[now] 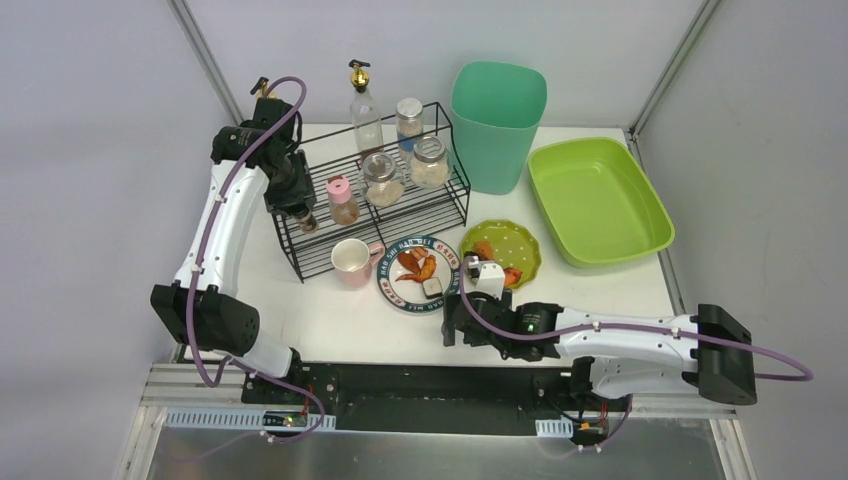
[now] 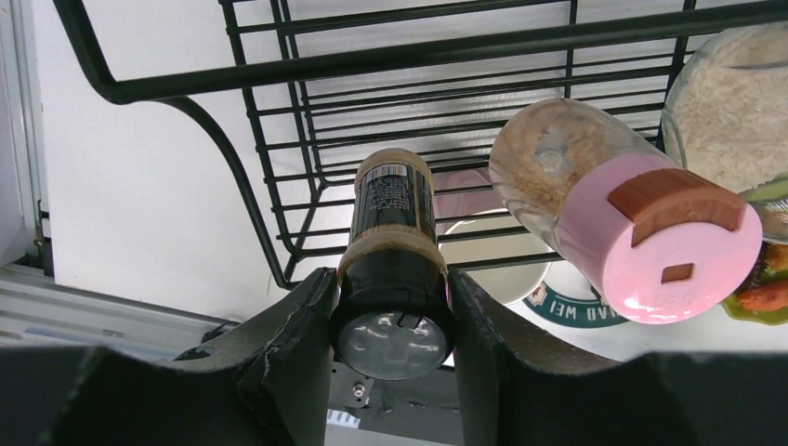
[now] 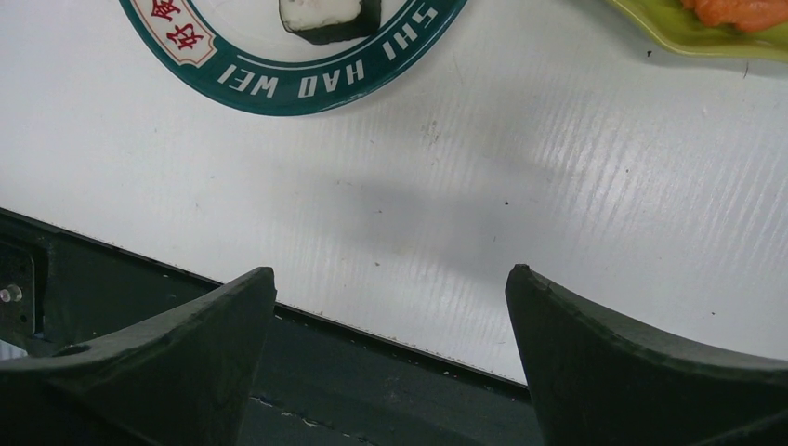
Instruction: Clear the kitchen counter
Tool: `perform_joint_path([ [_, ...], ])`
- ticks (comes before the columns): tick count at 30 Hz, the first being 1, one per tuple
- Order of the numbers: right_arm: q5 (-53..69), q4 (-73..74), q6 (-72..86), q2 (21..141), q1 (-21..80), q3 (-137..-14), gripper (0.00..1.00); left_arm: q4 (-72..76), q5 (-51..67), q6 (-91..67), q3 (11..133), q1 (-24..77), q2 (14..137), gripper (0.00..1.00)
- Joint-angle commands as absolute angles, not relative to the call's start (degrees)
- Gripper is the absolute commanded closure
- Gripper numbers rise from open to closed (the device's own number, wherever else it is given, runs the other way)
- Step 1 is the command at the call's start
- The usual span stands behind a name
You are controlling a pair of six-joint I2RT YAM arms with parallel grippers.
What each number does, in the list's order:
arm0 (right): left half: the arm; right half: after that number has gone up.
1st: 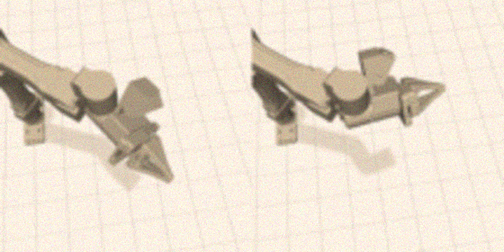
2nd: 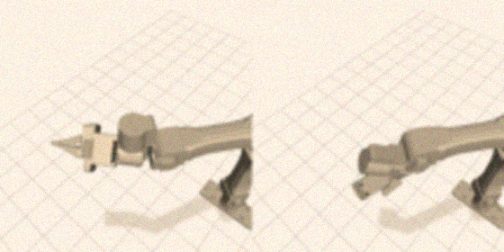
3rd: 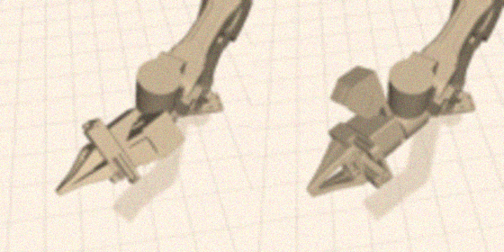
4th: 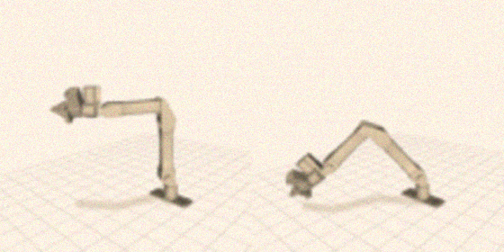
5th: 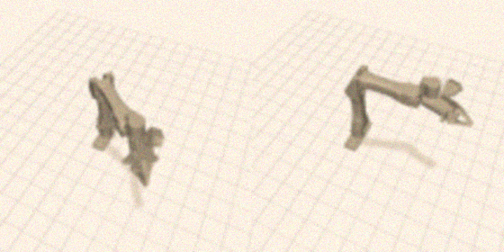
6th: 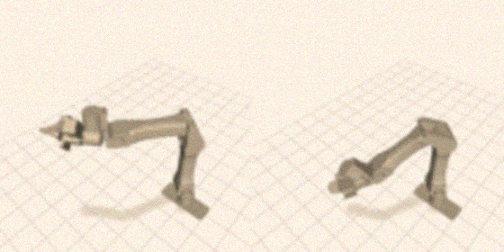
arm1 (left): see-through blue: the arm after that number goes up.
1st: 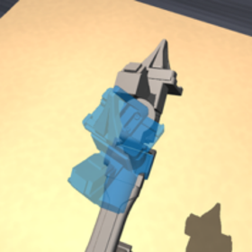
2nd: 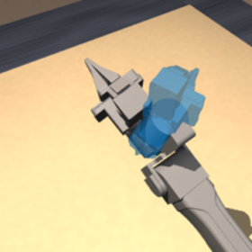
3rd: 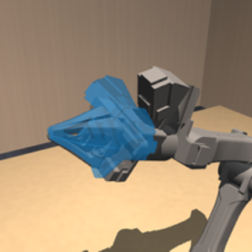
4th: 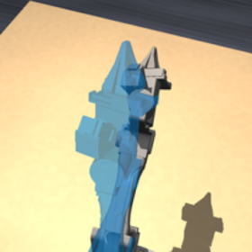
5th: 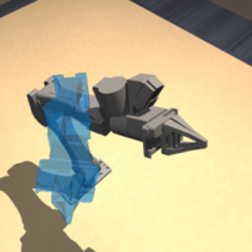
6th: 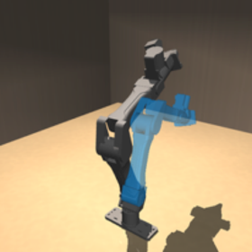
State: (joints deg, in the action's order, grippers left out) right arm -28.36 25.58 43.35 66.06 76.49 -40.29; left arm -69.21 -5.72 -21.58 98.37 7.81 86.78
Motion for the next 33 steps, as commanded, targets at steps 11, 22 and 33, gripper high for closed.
perform_joint_path([
  [11,-27.8,23.5,45.0,64.2,76.9,-38.6,0.01,-67.6,-5.8,-20.9,97.5,7.3,89.2,0.58],
  [22,-28.1,23.1,45.2,65.0,77.0,-38.8,0.01,-67.5,-6.4,-20.4,99.0,7.3,89.3,0.32],
  [33,-29.5,24.8,43.9,65.5,77.0,-42.8,0.01,-67.7,-2.5,-20.5,100.0,7.3,85.6,0.24],
])
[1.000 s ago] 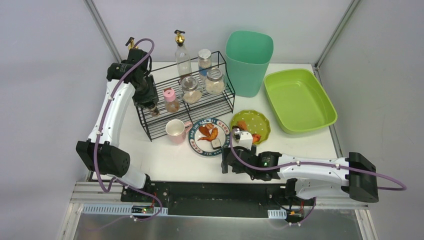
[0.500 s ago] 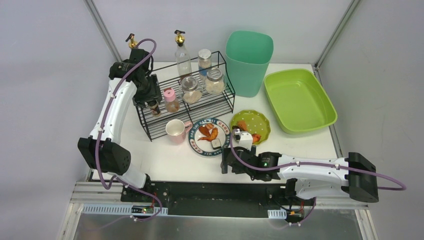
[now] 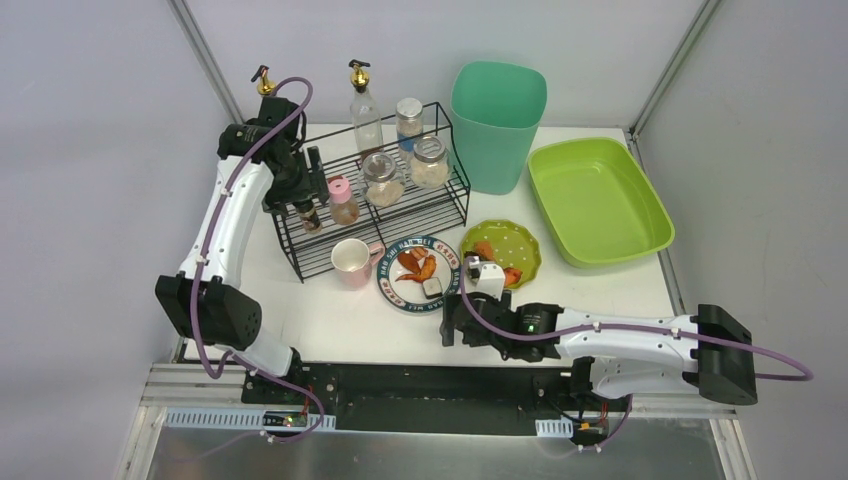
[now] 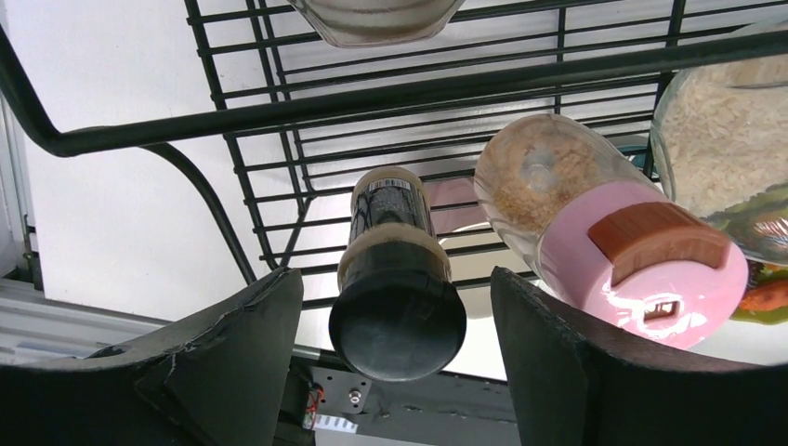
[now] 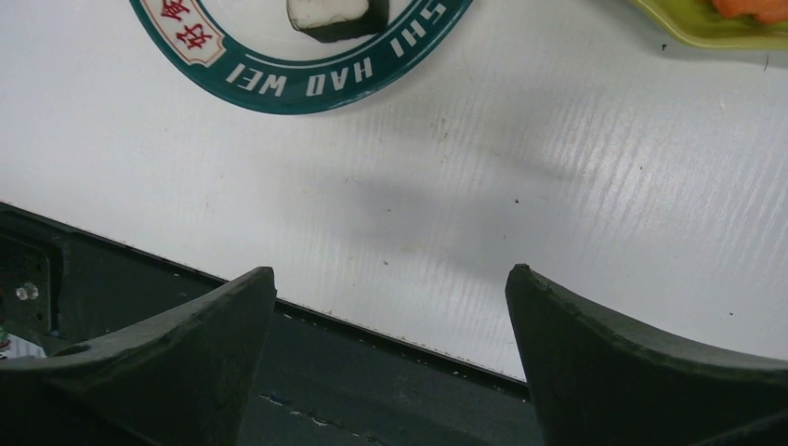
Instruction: Clear the kitchen counter
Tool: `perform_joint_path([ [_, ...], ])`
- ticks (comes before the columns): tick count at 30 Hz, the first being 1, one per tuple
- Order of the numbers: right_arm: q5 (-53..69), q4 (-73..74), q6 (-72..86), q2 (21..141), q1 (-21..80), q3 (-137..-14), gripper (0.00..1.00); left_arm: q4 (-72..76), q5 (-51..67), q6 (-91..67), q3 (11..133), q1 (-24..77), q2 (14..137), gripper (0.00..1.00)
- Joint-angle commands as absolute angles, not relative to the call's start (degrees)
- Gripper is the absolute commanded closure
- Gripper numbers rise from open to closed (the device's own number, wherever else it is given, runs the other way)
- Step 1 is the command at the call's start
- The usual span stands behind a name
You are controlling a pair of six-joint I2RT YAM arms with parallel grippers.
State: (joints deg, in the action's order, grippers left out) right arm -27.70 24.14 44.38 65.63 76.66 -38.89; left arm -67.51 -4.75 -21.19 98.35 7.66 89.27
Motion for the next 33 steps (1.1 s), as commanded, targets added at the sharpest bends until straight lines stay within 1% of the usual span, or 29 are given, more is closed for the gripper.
perform_joint_path([
  [1,-29.8,25.1,43.7,65.6,77.0,-43.5,0.01,-67.7,-2.0,-20.6,100.0,7.3,85.2,0.23],
  [8,-33.4,28.3,42.1,66.8,76.6,-50.3,0.01,-67.6,1.8,-21.5,100.0,7.4,80.5,0.23],
  [12,-34.3,28.4,40.9,68.3,74.8,-54.1,0.01,-67.3,4.4,-22.2,99.1,7.4,77.1,0.23],
  [16,-33.1,27.3,40.6,69.7,71.9,-57.3,0.01,-65.1,9.7,-22.9,96.3,7.4,73.3,0.23],
  [21,-29.5,23.1,41.4,69.3,66.7,-59.1,0.02,-59.4,16.0,-24.3,89.7,7.4,67.1,0.23],
  [25,-27.5,20.5,41.0,69.6,63.7,-60.9,0.07,-55.5,18.5,-25.0,84.2,7.4,61.4,0.25],
  [28,-27.3,20.8,39.7,71.4,62.4,-63.4,0.12,-53.7,19.8,-25.5,79.8,7.4,57.9,0.29],
  [31,-26.6,19.6,41.7,72.6,60.5,-63.8,0.2,-52.7,20.5,-25.9,75.2,7.4,54.7,0.33],
  [33,-25.3,16.6,43.7,72.7,58.9,-62.3,0.25,-51.5,21.1,-26.5,71.7,7.4,52.5,0.34],
])
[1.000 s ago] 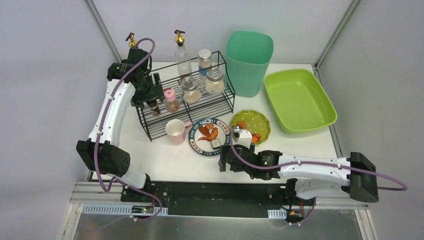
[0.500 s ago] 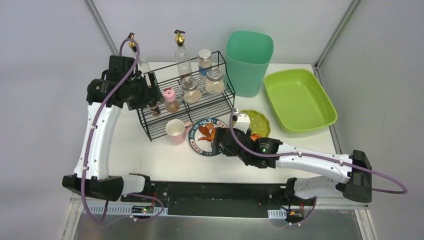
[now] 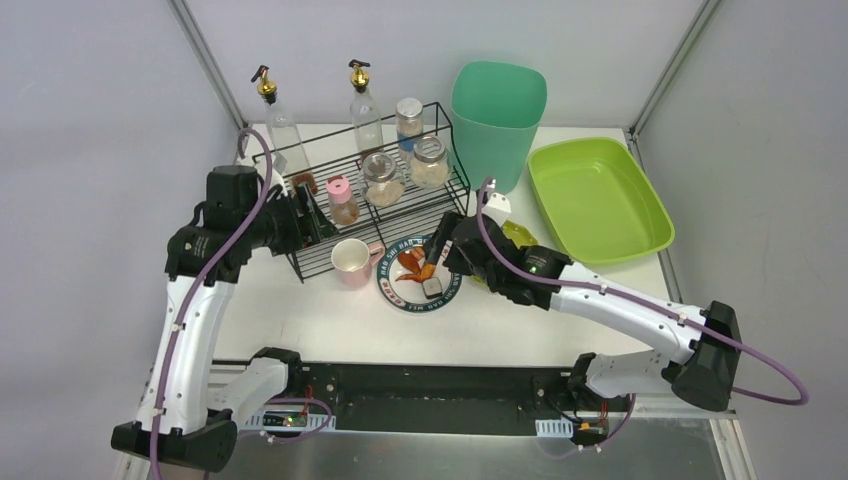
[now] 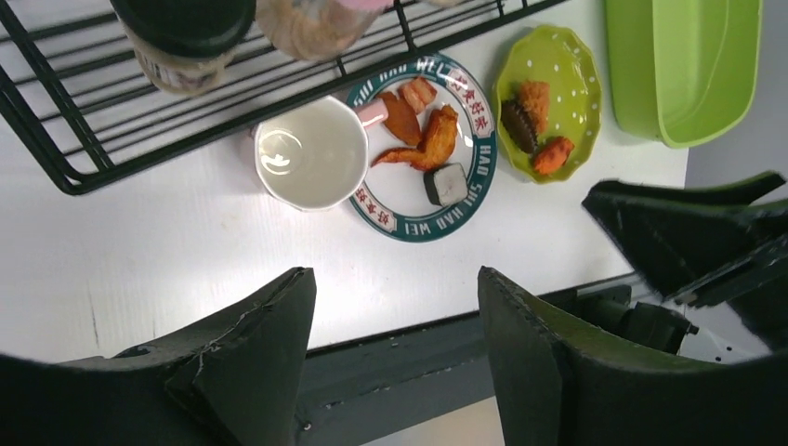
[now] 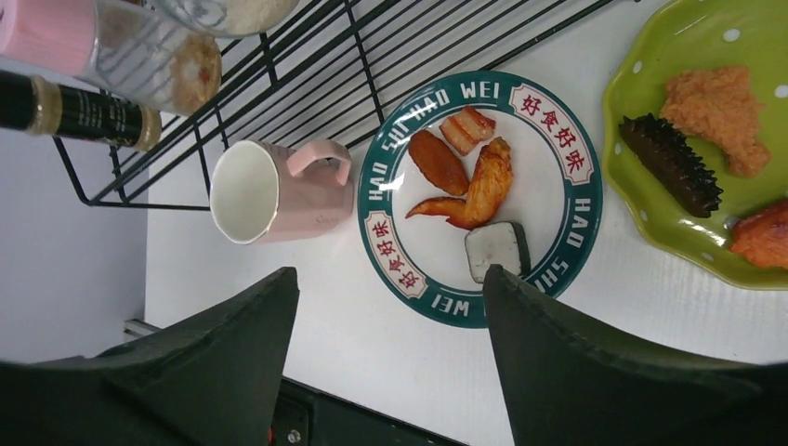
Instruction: Clear the kitchen counter
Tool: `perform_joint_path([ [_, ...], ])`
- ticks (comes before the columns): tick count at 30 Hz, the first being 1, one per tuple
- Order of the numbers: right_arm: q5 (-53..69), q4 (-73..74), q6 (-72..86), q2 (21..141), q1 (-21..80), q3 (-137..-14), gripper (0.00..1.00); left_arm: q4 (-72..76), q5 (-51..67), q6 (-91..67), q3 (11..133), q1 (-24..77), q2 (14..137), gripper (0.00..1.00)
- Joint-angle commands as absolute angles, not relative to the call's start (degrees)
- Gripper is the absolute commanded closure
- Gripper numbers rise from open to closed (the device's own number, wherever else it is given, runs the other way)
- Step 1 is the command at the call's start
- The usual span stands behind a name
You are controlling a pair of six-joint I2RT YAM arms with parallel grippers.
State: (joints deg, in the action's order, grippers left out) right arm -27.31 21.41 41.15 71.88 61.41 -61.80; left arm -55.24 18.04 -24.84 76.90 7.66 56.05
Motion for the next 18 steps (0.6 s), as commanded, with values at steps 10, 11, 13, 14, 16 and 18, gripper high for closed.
perform_joint_path([
  [10,-23.9,5.3,52.6,78.4,53.6,-60.9,0.49,-46.7,26.3,-28.3,54.7,7.4,43.8,0.39],
  [11,-24.5,4.2,53.4,79.0,53.4,-60.6,0.5,-46.7,26.9,-28.4,53.3,7.4,42.9,0.39],
  [13,-25.5,1.5,54.3,80.2,53.1,-60.4,0.51,-46.7,27.6,-28.7,50.7,7.4,40.5,0.39],
  [14,-26.3,0.6,54.8,81.0,53.0,-60.4,0.52,-46.7,27.9,-29.0,49.4,7.4,39.6,0.39],
  [16,-27.7,-2.0,56.1,82.5,52.8,-60.5,0.54,-46.0,28.5,-30.4,46.5,7.4,37.8,0.38],
  [18,-27.8,-3.8,56.9,84.4,52.6,-61.2,0.57,-44.9,29.7,-31.1,43.8,7.4,36.3,0.38],
])
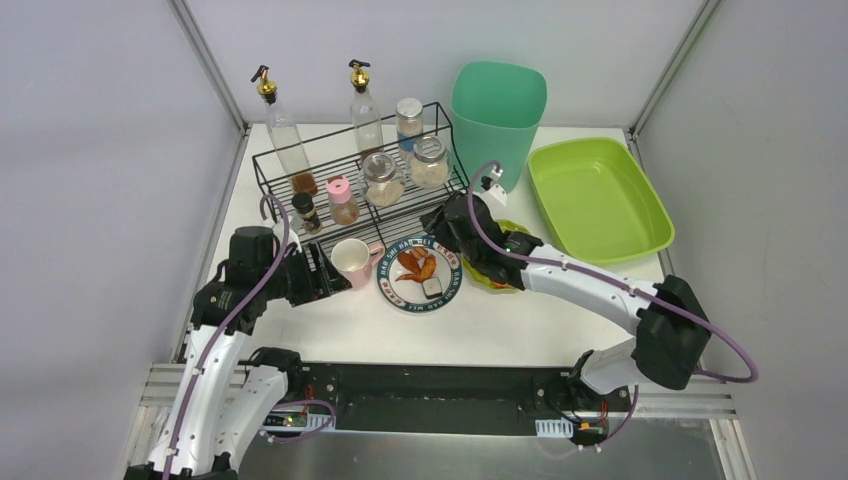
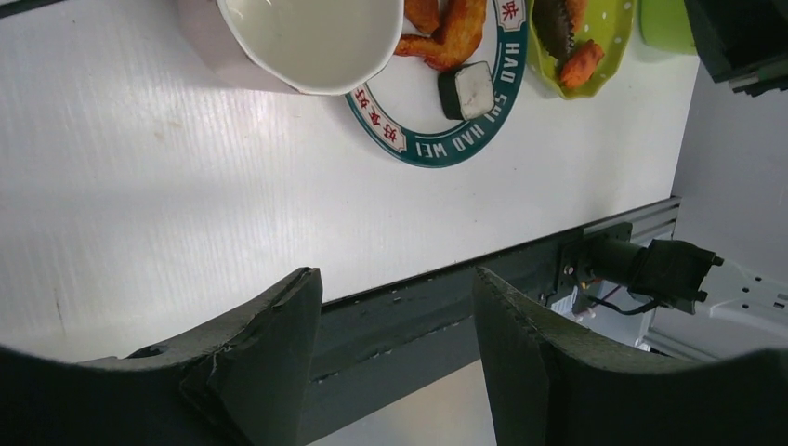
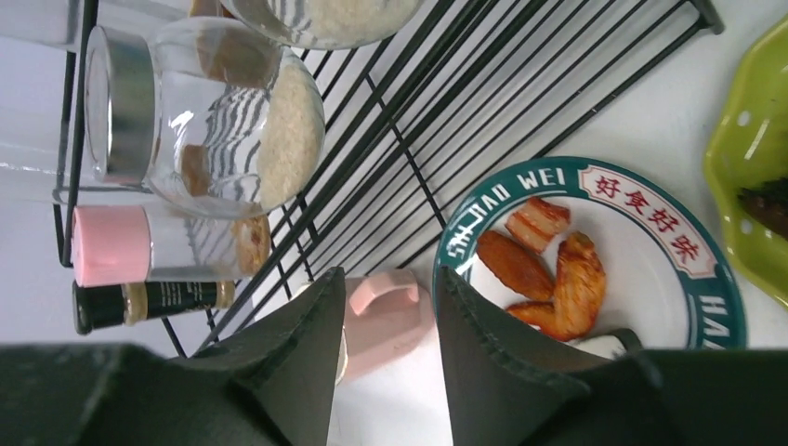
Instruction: Clear the kitchen counter
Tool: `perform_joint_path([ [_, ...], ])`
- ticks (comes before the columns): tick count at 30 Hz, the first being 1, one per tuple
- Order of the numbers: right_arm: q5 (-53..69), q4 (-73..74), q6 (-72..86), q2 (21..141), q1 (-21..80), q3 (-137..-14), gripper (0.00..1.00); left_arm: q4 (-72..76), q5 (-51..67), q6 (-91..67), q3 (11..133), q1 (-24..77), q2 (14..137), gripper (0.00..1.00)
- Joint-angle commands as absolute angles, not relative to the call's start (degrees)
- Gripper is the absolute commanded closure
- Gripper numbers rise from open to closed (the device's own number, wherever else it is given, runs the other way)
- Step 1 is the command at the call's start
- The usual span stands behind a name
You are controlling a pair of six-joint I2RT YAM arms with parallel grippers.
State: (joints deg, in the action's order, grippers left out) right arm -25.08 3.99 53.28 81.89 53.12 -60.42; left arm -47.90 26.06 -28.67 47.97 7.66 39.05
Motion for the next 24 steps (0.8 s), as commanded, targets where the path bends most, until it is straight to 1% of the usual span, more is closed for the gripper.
perform_joint_path([
  [1,-27.3,-4.0,57.1,85.7,52.4,-61.9,0.58,-44.8,30.0,-31.4,43.3,7.4,35.9,0.38],
  [5,-28.0,-4.6,58.4,89.7,52.4,-64.5,0.62,-44.8,32.3,-30.1,44.1,7.4,34.5,0.38],
  [8,-30.1,-8.1,59.1,90.8,52.4,-63.6,0.64,-44.6,33.6,-28.8,44.3,7.4,33.3,0.36],
  [12,-29.6,-11.9,59.0,90.6,52.3,-62.5,0.64,-43.4,36.1,-28.1,43.8,7.4,31.3,0.35],
  [16,-27.9,-12.0,59.4,90.3,52.5,-62.7,0.65,-43.1,36.7,-28.0,43.4,7.4,31.3,0.34],
  [24,-29.7,-12.3,60.0,92.7,52.3,-64.9,0.65,-42.5,38.3,-27.5,43.2,7.4,31.8,0.34],
])
